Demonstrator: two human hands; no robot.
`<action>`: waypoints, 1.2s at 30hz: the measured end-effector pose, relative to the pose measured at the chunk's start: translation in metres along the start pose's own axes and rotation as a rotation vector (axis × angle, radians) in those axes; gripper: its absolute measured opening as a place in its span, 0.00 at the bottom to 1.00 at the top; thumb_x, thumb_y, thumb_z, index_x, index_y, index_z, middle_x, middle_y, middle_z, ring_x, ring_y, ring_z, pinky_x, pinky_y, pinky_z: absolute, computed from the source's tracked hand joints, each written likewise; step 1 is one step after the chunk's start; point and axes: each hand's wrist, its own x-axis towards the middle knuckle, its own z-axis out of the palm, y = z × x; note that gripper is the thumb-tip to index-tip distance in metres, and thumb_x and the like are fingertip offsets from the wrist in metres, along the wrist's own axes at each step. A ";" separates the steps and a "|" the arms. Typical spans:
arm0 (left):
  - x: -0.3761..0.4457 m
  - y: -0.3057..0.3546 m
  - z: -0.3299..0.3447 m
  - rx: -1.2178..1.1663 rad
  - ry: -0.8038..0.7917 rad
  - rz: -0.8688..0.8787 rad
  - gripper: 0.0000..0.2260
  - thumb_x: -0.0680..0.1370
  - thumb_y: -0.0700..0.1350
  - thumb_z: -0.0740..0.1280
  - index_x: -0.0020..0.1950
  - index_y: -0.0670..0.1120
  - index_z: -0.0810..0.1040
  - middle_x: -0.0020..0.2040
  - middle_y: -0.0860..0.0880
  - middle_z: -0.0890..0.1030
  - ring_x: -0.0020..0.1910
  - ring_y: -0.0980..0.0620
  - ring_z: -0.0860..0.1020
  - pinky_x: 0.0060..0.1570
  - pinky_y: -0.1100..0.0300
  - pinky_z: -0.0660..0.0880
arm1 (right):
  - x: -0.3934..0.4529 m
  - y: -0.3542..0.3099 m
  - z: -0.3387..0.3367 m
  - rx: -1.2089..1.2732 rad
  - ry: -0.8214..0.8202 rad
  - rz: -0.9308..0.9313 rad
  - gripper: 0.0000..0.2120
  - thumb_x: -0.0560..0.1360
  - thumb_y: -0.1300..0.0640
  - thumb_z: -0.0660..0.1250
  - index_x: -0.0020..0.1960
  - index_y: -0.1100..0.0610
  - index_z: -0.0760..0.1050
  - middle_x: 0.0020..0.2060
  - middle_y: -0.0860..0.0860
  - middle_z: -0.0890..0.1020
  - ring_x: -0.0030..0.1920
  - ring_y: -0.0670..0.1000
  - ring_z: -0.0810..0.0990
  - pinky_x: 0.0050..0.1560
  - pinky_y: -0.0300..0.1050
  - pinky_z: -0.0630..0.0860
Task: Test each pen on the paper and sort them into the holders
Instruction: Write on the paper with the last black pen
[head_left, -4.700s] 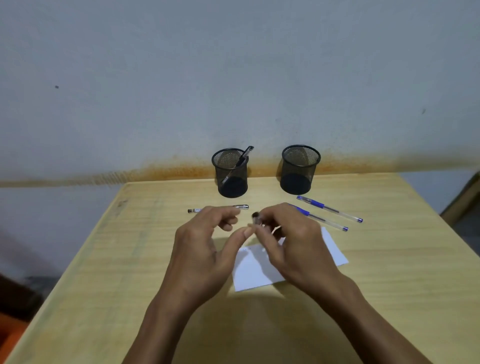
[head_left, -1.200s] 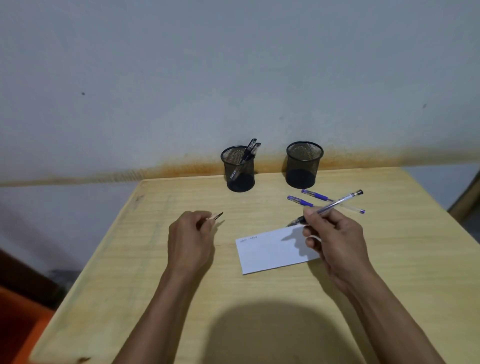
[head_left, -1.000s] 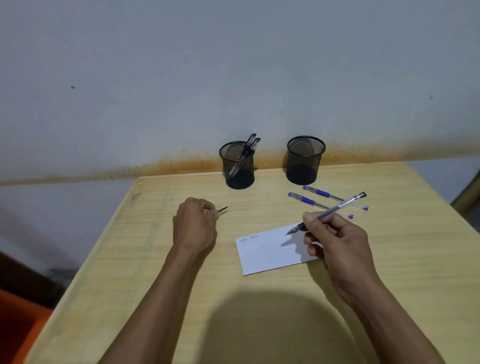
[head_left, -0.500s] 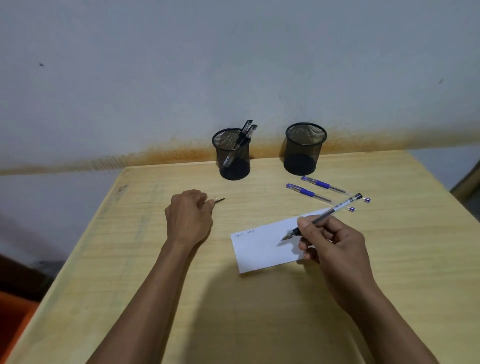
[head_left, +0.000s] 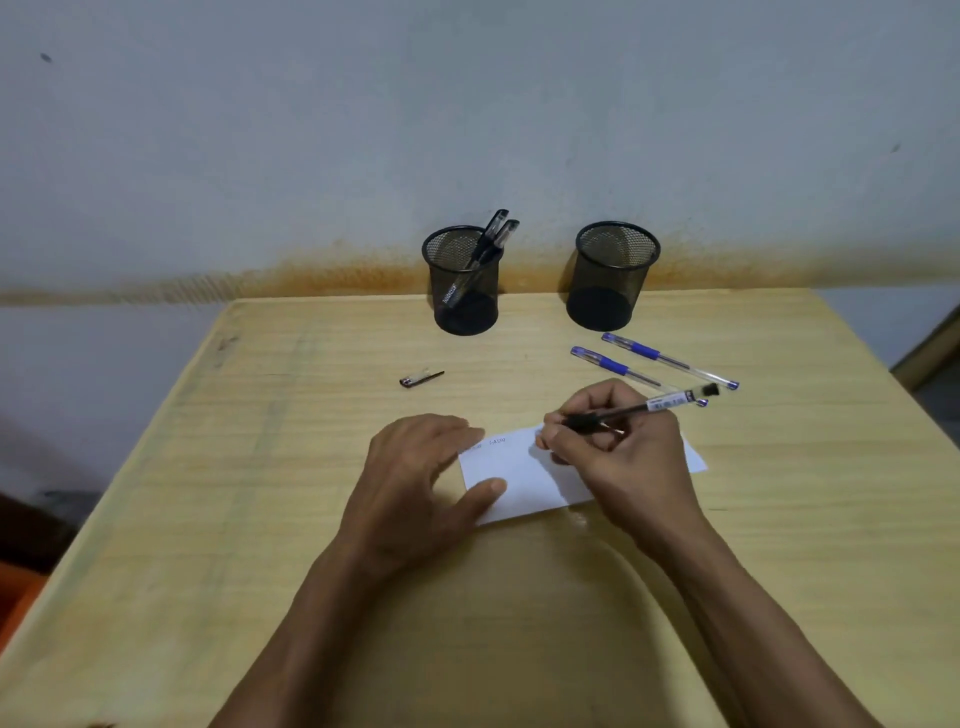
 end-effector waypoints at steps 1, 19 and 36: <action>0.000 -0.001 0.001 0.014 -0.003 0.006 0.23 0.71 0.62 0.71 0.59 0.49 0.82 0.59 0.50 0.82 0.59 0.49 0.79 0.58 0.46 0.73 | 0.004 0.001 0.003 -0.032 -0.007 -0.017 0.08 0.70 0.67 0.76 0.45 0.59 0.80 0.38 0.50 0.87 0.41 0.46 0.87 0.45 0.38 0.83; -0.002 0.001 -0.001 0.053 -0.066 -0.012 0.25 0.72 0.65 0.63 0.65 0.56 0.78 0.67 0.51 0.76 0.68 0.50 0.72 0.70 0.41 0.65 | 0.035 0.032 0.017 -0.212 -0.081 -0.043 0.05 0.63 0.57 0.74 0.34 0.57 0.79 0.32 0.54 0.84 0.38 0.59 0.82 0.38 0.64 0.80; -0.003 0.001 -0.001 0.040 -0.080 -0.021 0.23 0.73 0.63 0.66 0.64 0.55 0.79 0.68 0.50 0.76 0.69 0.48 0.72 0.68 0.41 0.65 | 0.037 0.037 0.019 -0.359 -0.093 -0.215 0.11 0.66 0.65 0.77 0.31 0.61 0.76 0.27 0.54 0.79 0.32 0.53 0.76 0.30 0.47 0.71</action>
